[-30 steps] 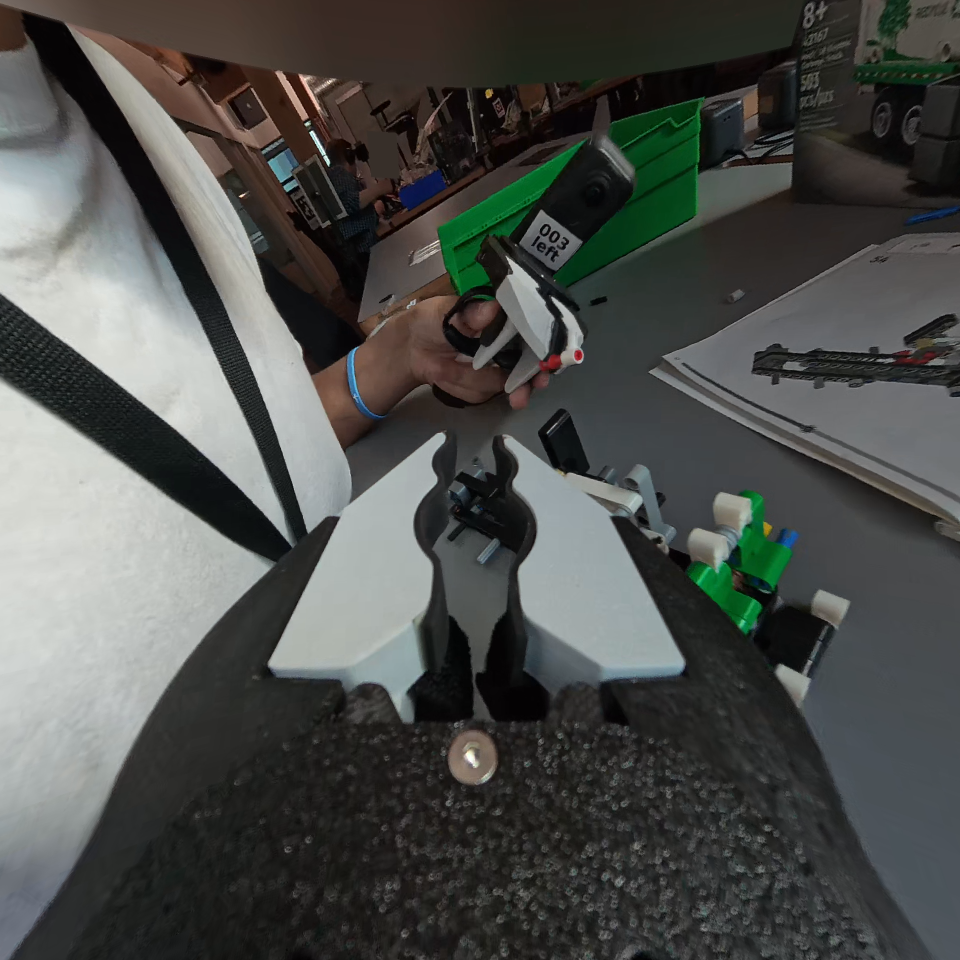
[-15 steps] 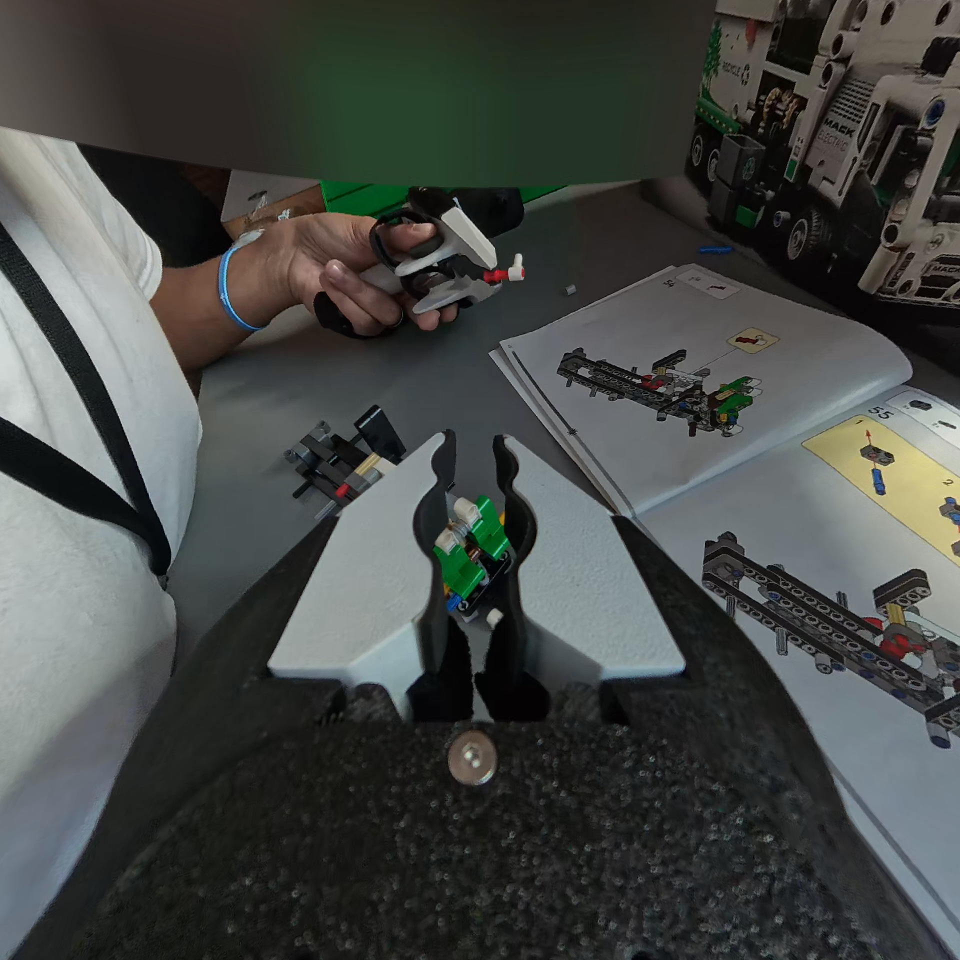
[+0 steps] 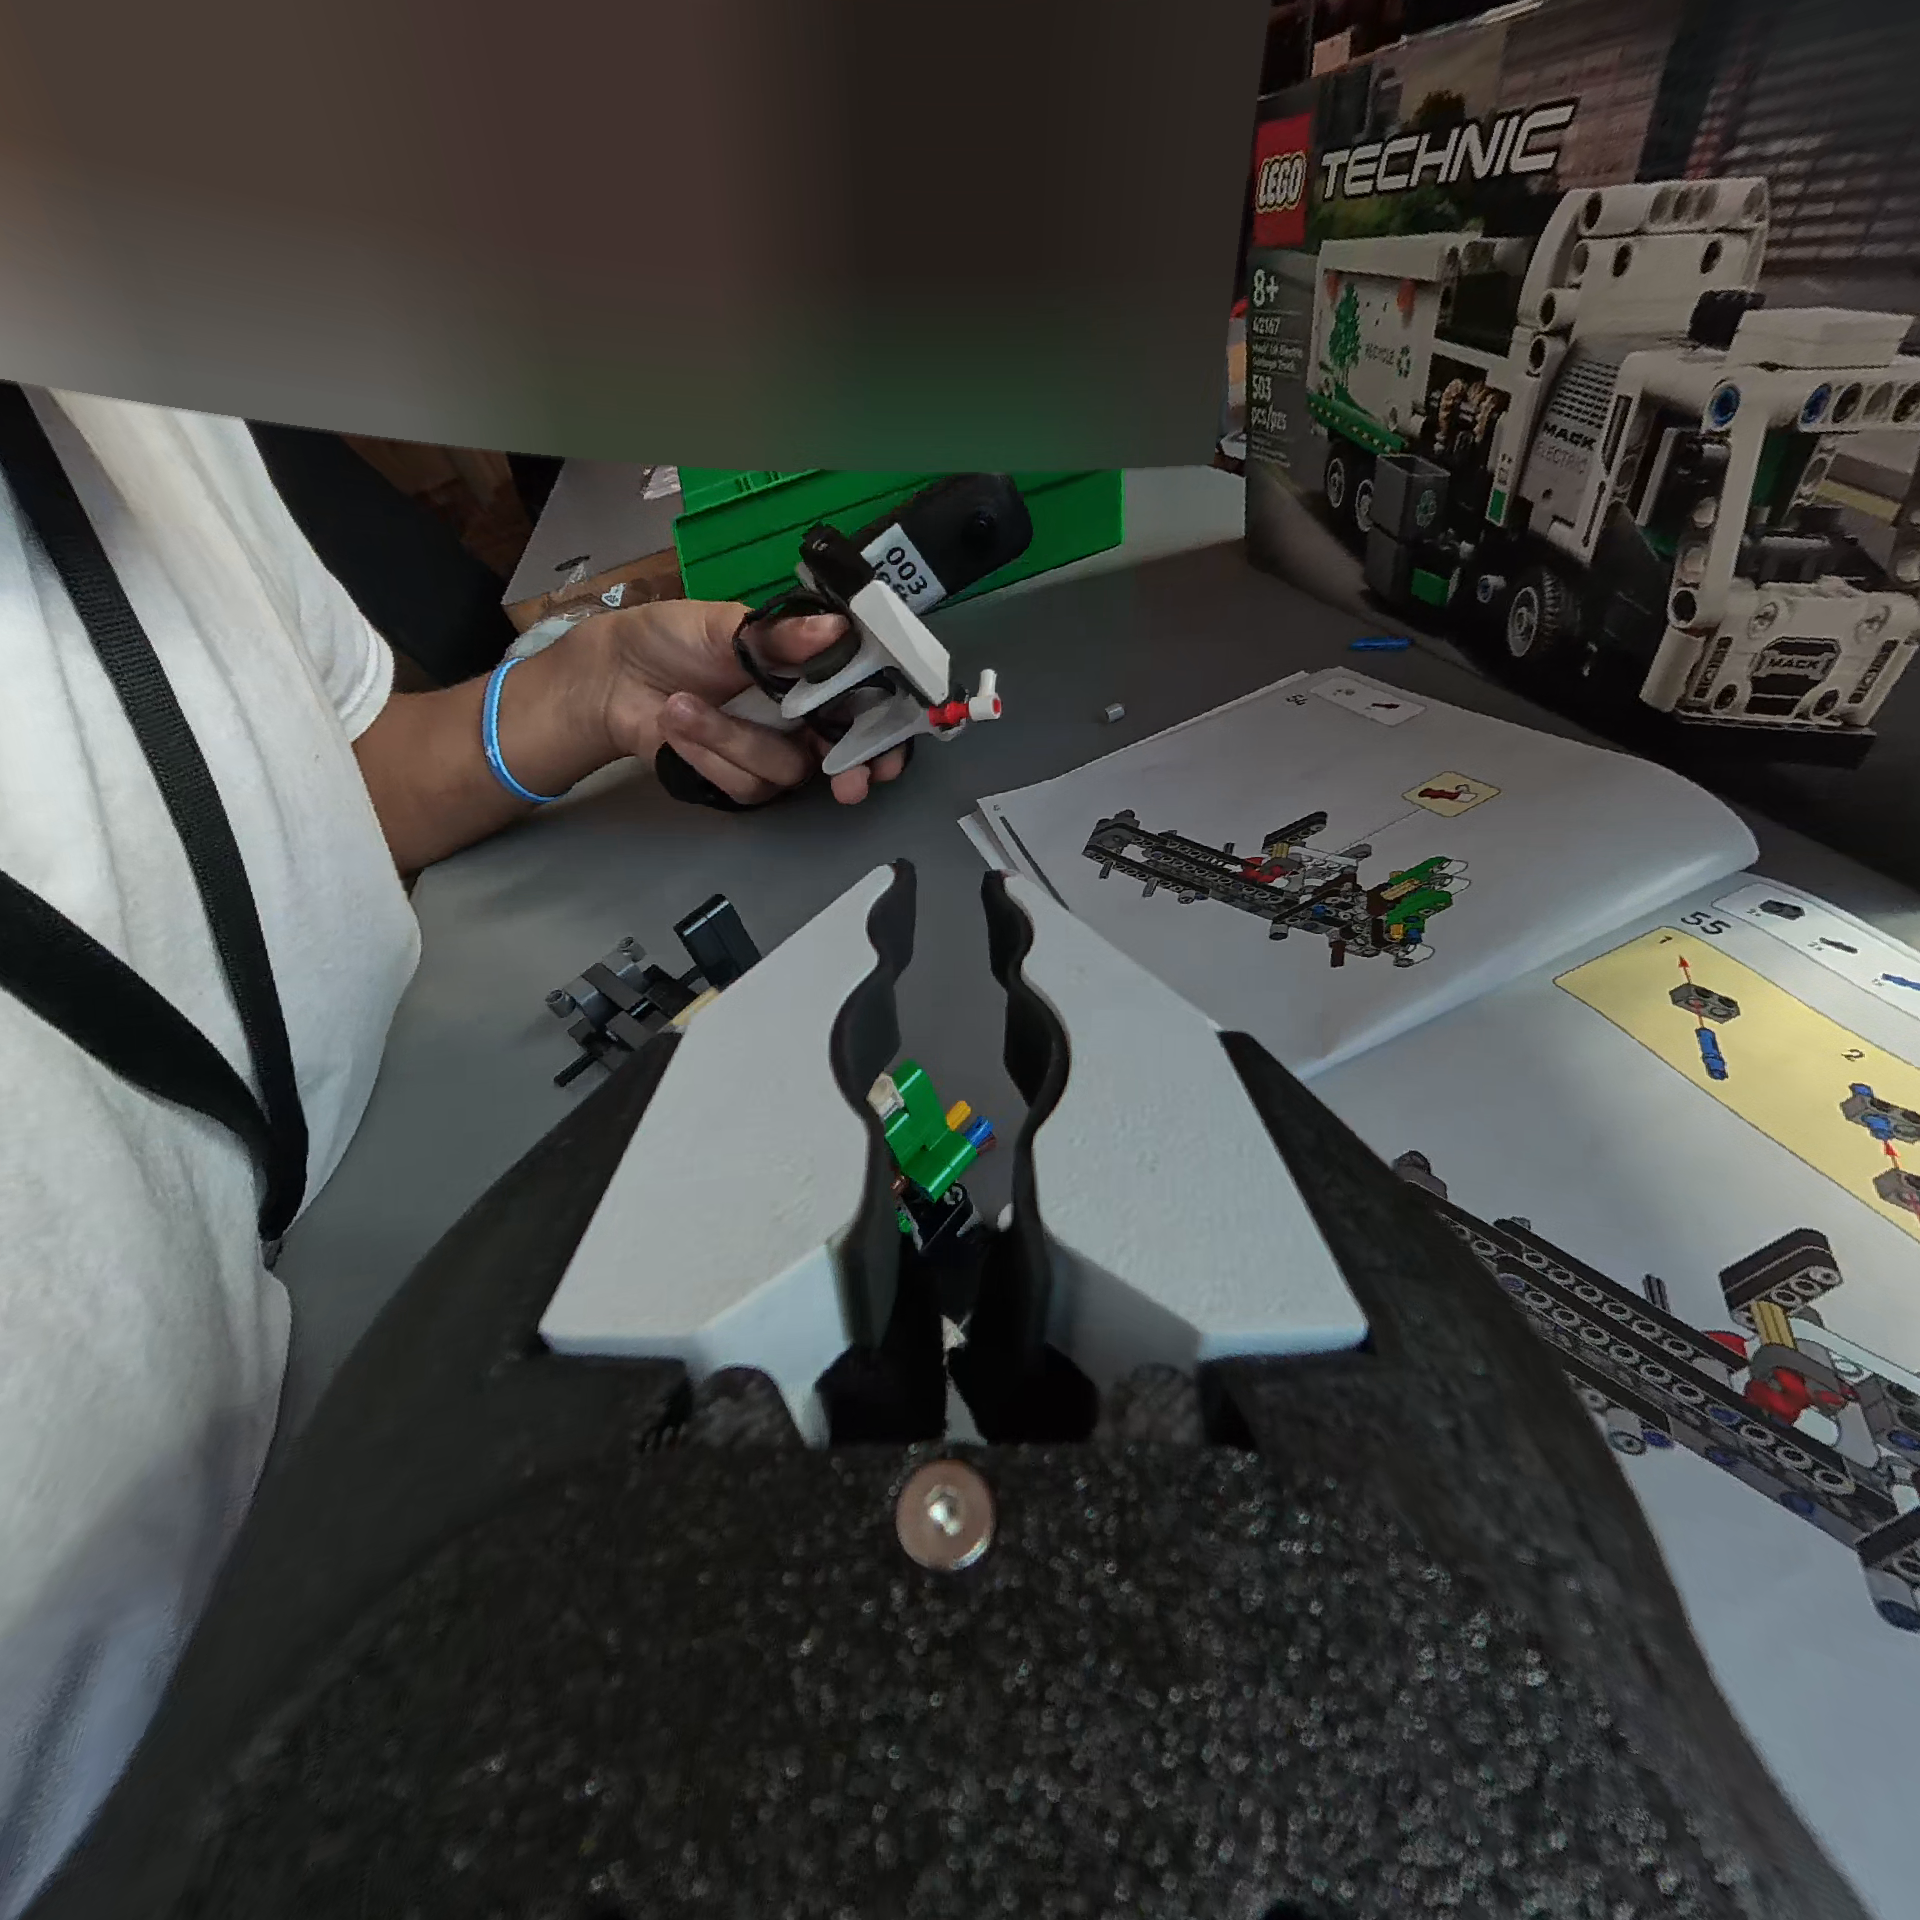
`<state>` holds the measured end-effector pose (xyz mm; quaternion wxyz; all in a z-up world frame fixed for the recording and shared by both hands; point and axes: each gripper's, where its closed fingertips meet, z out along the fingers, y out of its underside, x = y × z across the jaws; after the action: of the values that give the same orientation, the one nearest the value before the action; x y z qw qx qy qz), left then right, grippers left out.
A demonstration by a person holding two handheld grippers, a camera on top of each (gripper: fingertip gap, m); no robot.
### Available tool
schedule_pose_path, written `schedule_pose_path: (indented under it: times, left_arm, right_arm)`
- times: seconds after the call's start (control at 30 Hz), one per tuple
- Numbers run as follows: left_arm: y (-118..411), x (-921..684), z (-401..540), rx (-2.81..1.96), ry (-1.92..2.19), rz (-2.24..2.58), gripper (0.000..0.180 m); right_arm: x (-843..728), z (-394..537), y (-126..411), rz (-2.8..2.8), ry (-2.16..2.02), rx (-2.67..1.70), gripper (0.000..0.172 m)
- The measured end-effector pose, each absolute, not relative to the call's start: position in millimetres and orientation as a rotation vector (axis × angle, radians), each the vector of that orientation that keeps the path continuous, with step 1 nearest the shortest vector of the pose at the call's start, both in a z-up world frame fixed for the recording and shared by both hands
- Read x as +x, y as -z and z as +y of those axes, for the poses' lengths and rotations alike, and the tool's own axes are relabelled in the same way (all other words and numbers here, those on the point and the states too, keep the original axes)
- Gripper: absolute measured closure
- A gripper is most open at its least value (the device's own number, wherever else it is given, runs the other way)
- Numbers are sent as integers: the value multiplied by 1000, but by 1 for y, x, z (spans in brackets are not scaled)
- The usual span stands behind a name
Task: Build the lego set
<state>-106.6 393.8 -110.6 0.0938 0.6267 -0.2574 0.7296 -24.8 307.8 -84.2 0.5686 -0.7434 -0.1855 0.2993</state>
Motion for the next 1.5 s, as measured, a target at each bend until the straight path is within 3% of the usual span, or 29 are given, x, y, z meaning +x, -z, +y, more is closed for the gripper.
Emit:
schedule_pose_path:
  times: [0.03,1.0,1.17,1.5]
  left_arm:
    - [114,-107,393,1886,-2151,-804,179]
    - [122,-106,387,1873,-2101,-816,178]
    - [118,-111,367,1852,-2065,-1080,178]
    - [42,-133,280,1569,-2143,-1414,177]
  right_arm:
    - [-21,308,85,-428,-678,-1743,161]
    - [-8,314,106,-377,-664,-1813,162]
    - [-19,313,87,-376,-731,-1773,161]
    - [-121,283,35,-548,-851,-1730,154]
